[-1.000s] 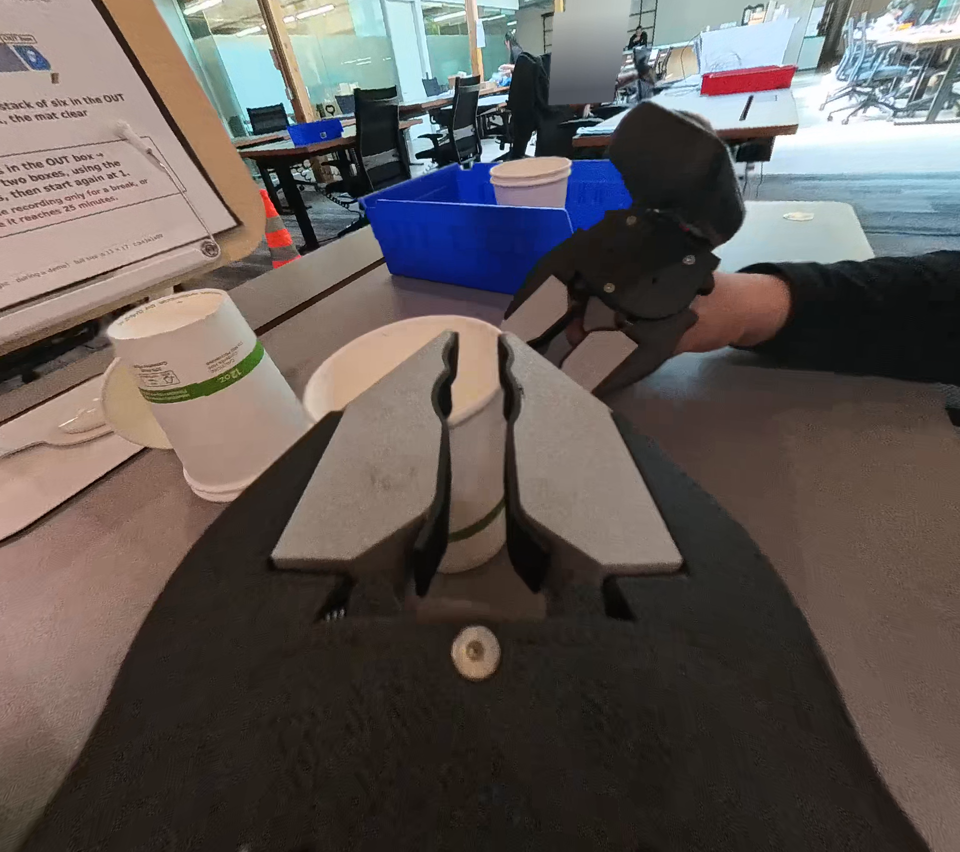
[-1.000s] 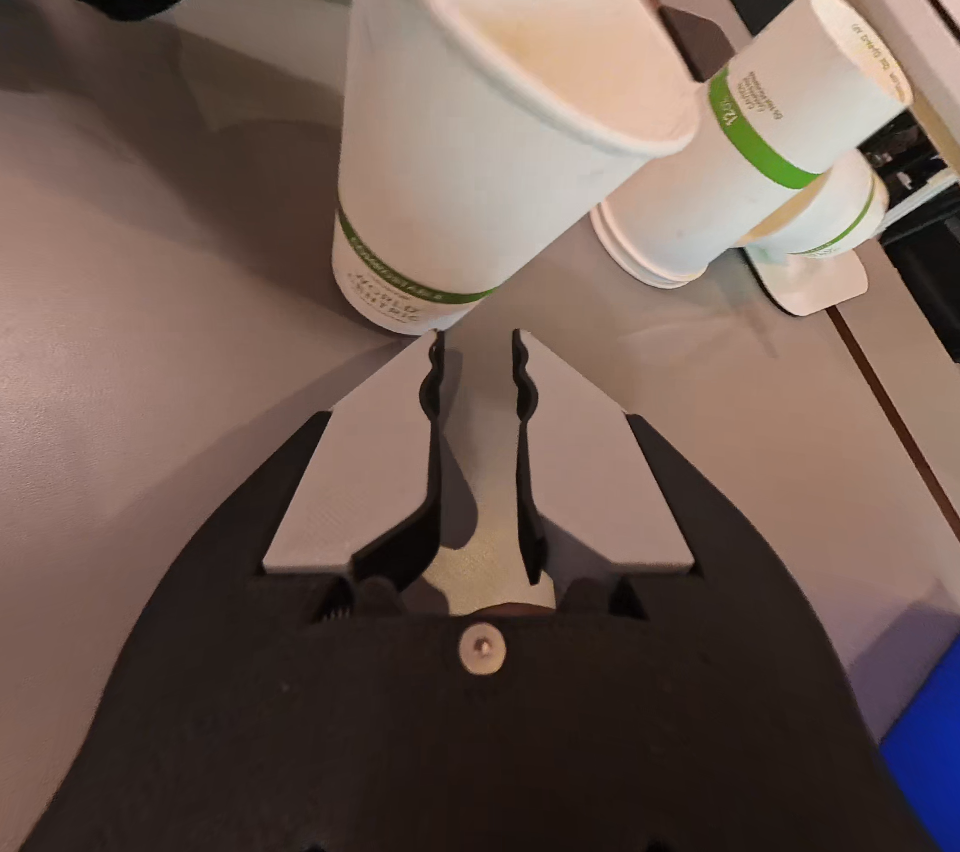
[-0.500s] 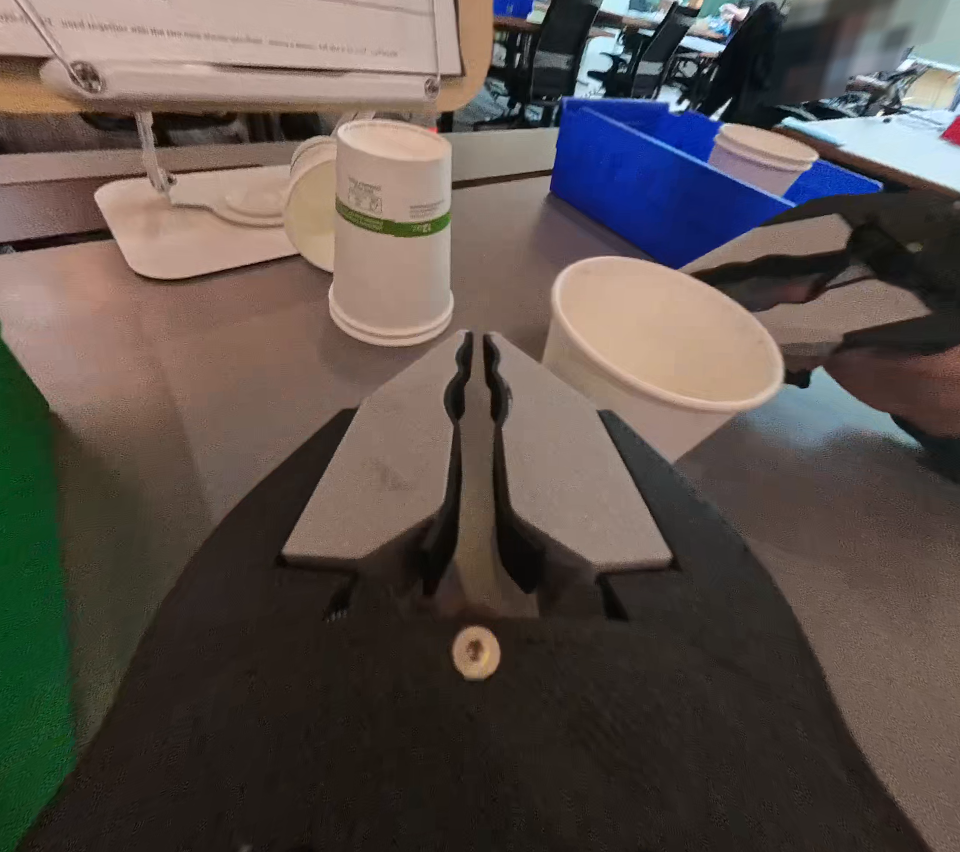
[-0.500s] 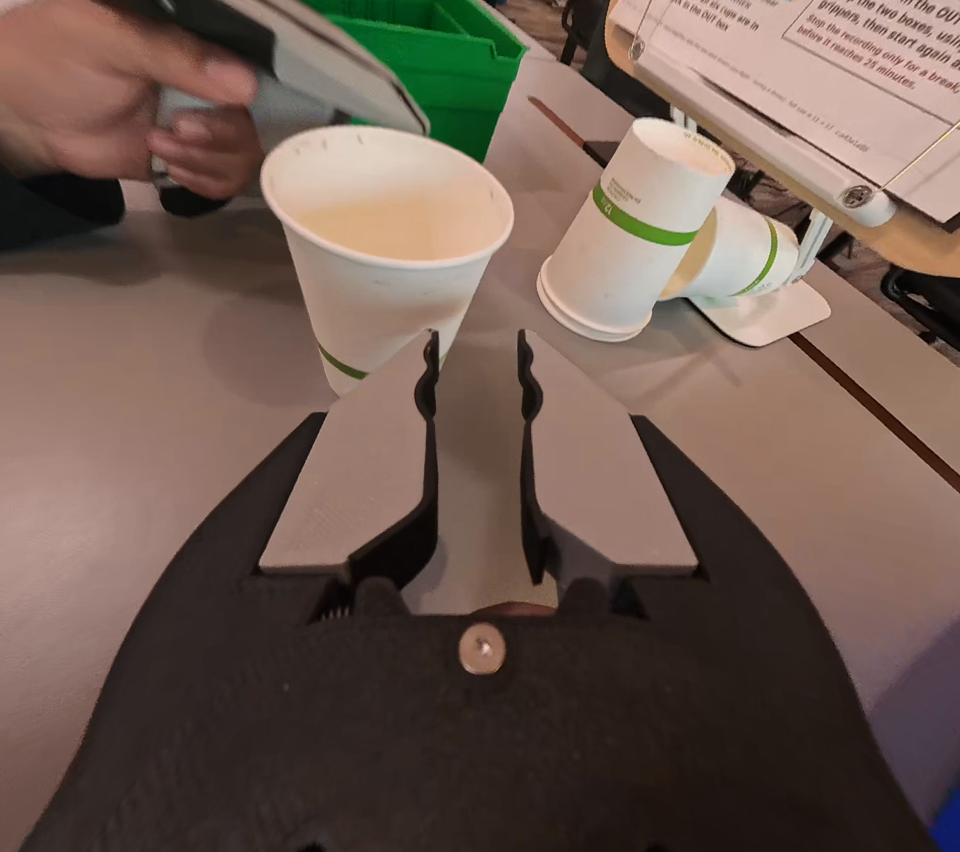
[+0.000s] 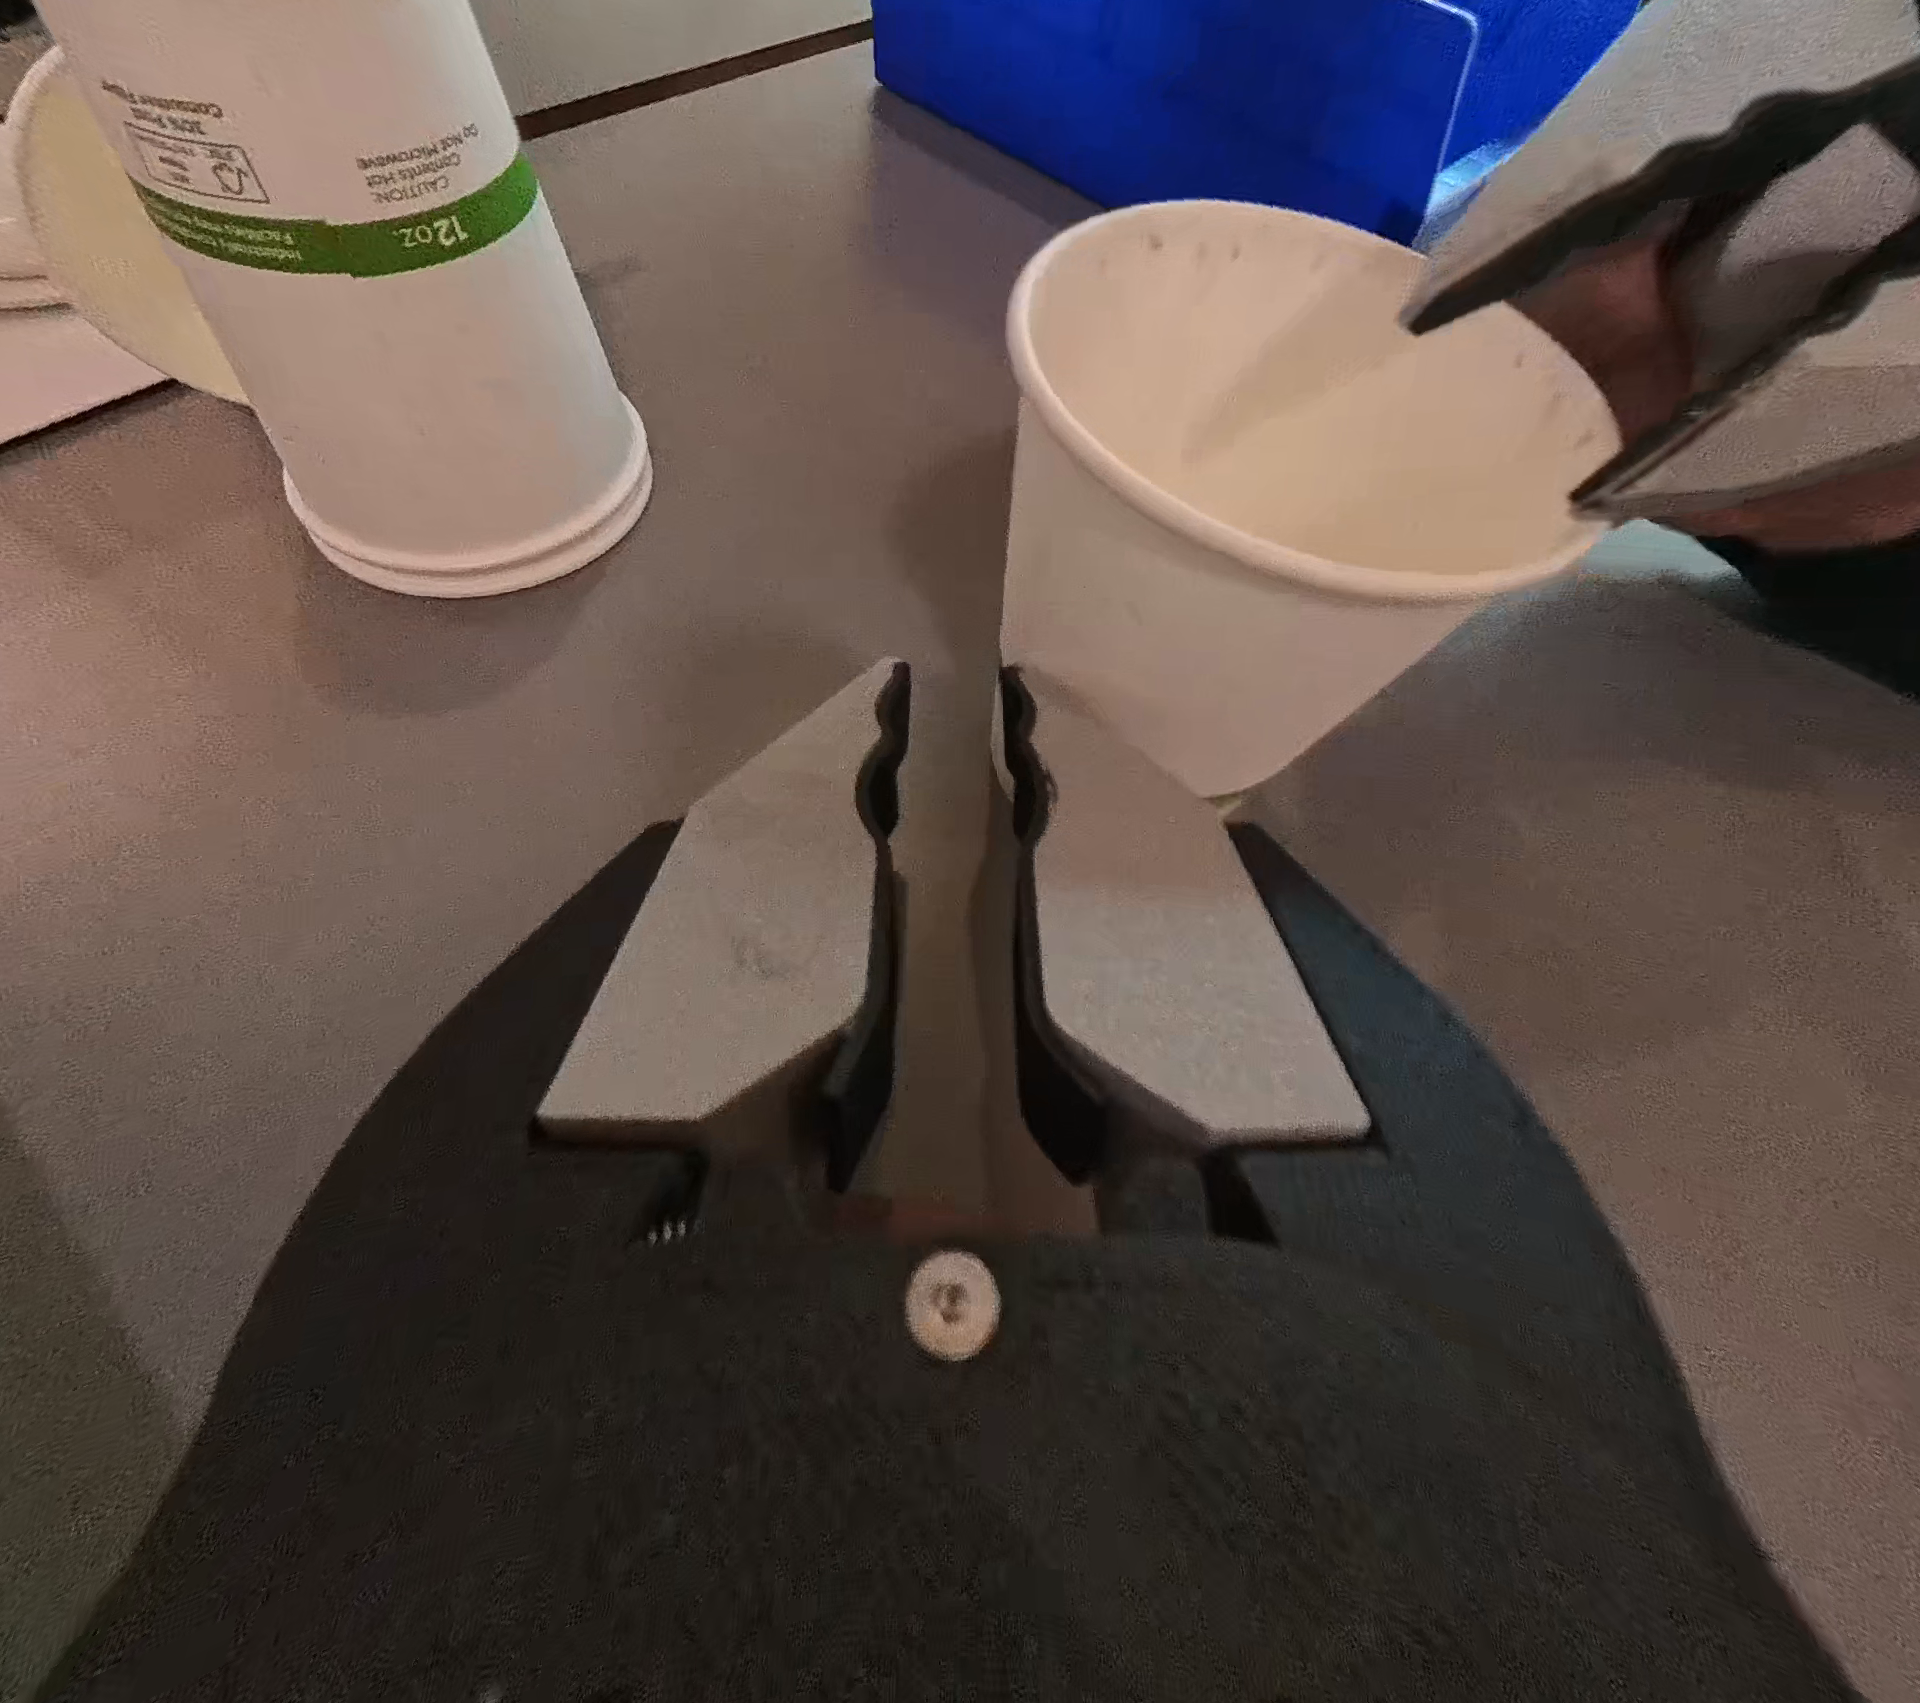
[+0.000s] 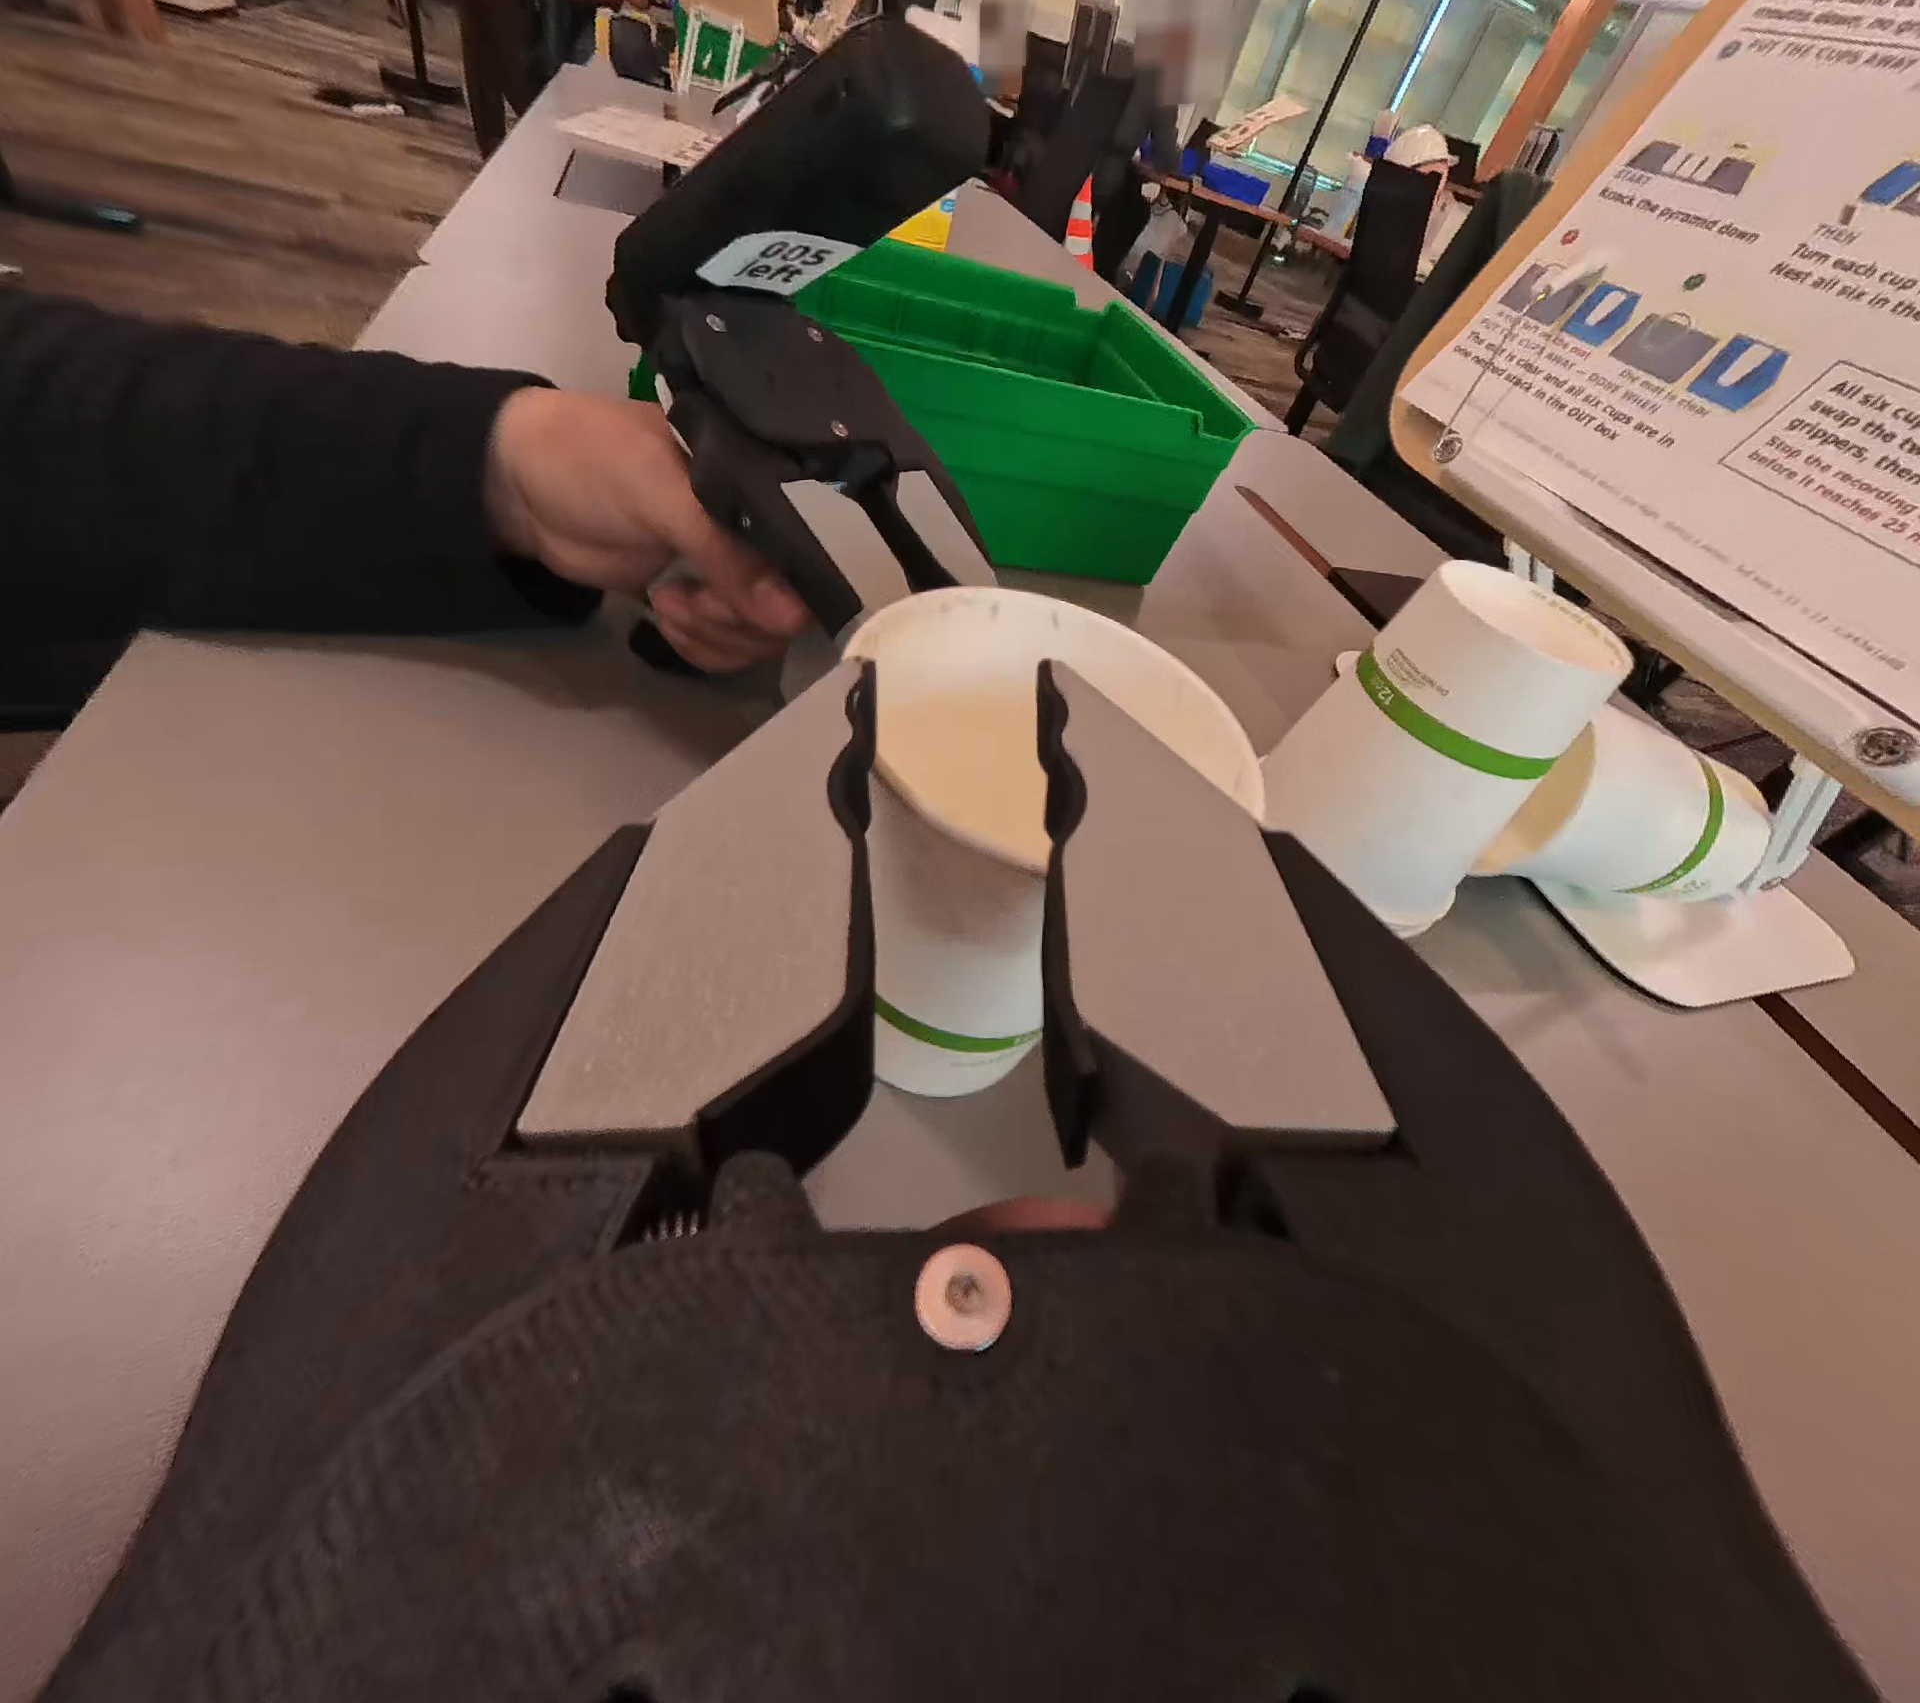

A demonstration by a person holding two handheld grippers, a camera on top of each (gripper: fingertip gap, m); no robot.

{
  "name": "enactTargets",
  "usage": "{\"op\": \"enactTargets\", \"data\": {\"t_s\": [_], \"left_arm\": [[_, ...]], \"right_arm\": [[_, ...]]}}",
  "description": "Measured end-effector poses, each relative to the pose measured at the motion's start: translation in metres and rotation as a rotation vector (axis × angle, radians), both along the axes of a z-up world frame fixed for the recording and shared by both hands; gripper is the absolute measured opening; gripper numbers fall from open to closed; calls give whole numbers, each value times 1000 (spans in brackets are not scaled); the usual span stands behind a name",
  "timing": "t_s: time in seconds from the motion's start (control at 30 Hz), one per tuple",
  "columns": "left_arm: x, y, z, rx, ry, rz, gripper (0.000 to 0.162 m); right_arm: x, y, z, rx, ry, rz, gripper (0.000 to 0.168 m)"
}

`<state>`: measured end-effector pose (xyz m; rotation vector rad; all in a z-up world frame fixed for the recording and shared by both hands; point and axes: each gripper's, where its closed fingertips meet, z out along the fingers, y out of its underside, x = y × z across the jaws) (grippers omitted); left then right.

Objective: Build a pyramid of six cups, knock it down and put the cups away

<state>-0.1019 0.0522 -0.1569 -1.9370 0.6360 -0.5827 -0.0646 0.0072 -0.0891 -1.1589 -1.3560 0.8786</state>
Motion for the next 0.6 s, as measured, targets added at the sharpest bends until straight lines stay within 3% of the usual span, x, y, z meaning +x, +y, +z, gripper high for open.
{"op": "enactTargets", "data": {"t_s": [0.17,0.4,0.6], "left_arm": [[3,-1,0,-5,-5,-14,16],[3,-2,0,-9,-8,-13,16],[3,-1,-2,-12,-1,-7,14]], "right_arm": [[2,-10,-1,108,-41,21,16],[4,-20,-3,108,-67,69,32],[3,-20,-10,117,-95,70,34]]}}
